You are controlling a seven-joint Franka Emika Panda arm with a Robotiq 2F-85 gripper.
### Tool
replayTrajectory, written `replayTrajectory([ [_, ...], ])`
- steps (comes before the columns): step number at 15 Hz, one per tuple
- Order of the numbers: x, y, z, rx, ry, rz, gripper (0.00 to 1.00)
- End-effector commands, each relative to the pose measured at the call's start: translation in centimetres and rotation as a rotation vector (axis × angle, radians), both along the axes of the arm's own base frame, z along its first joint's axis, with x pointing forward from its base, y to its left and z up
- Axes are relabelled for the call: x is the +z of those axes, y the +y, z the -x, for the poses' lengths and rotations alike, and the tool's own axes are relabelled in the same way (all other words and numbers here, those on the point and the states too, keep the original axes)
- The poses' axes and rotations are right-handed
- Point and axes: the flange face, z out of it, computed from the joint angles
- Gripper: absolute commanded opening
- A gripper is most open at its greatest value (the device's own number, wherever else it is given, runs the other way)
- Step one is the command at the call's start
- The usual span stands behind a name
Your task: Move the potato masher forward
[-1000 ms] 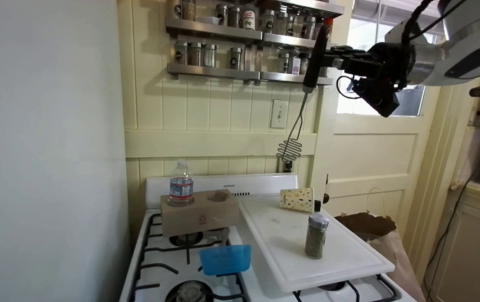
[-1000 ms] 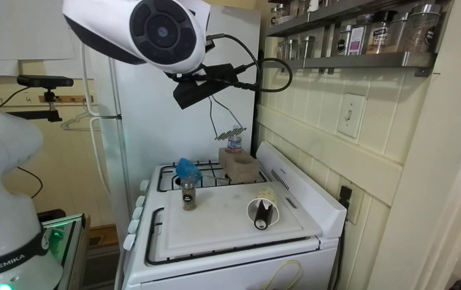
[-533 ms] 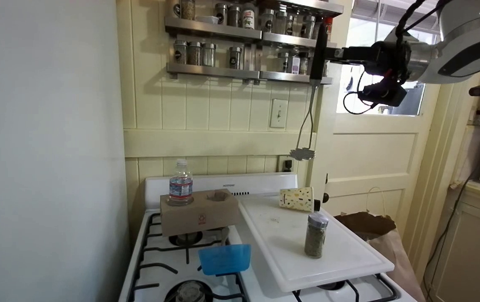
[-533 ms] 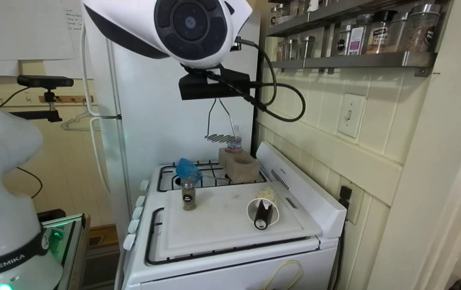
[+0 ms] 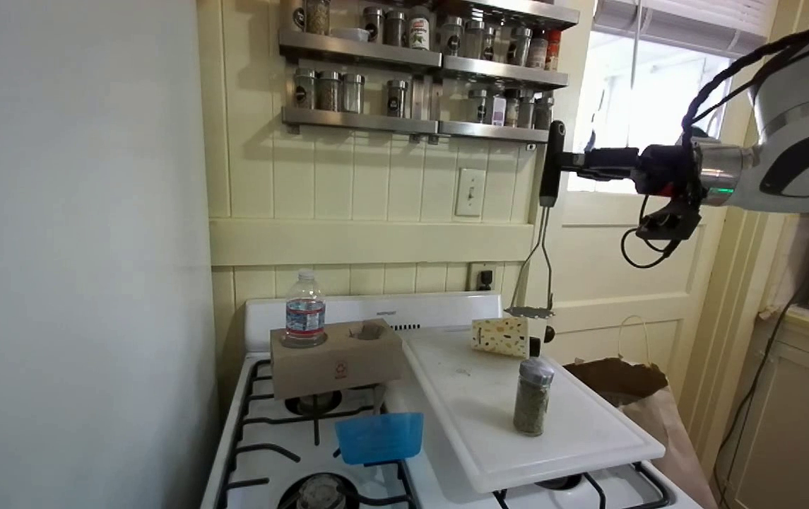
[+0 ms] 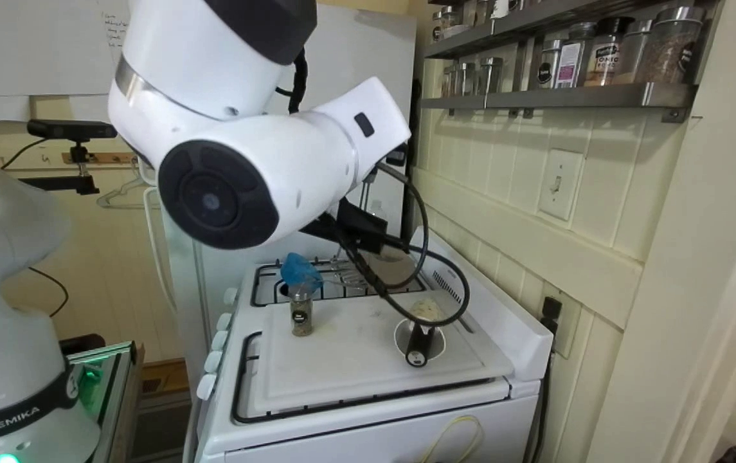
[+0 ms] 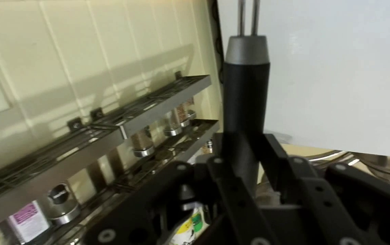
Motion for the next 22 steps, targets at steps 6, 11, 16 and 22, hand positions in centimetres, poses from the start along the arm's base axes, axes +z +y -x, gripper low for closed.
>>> replayTrajectory([
  [6, -5.3, 1.5, 1.6, -0.343, 0.069, -0.072, 0.07],
  [11, -7.6, 3.1, 1.8, -0.405, 0.127, 0.033, 0.07],
  [16, -8.6, 4.9, 1.1, -0.362, 0.091, 0.124, 0.07],
  [22, -9.3, 5.9, 0.7, -0.319, 0.077, 0.156, 0.55],
])
